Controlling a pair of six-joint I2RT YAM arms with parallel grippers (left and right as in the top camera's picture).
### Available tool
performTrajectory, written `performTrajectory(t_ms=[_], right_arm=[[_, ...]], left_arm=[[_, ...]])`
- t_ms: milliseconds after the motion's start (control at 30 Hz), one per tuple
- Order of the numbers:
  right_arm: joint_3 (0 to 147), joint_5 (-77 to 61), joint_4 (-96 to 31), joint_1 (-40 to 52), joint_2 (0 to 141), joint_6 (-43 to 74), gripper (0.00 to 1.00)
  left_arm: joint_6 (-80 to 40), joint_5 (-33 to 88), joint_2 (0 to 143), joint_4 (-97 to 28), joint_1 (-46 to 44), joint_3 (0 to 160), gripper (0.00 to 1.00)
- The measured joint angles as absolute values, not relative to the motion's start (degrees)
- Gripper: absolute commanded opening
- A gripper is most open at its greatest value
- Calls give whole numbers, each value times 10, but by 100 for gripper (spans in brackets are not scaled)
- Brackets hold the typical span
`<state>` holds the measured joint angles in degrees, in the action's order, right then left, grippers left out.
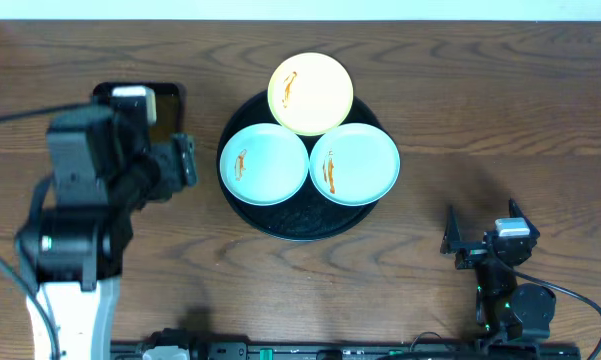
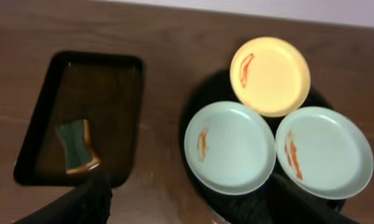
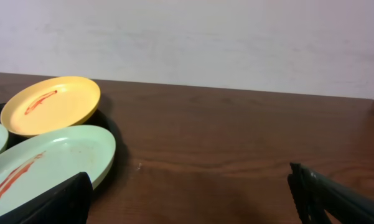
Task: Clean dirty plates on tray and stack at the side
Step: 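Move the left gripper over the sponge in the black tray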
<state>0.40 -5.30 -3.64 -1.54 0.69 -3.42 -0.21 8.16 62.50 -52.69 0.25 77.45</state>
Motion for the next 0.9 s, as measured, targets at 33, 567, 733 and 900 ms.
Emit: performTrajectory(t_ms=[33,567,733,900], right_arm=[[4,-53,-36,-15,7,-34,99],[4,-53,-36,-15,7,-34,99],[4,-53,-36,-15,7,-34,99],[4,-53,-36,-15,7,-34,99]], left_arm=[[-1,81,637,-532,3,784,79],[-53,72,951,-731,154,1000,79],[-65,41,973,-693,154,1000,79],[-93,20,1030,-652,168,1001,79]])
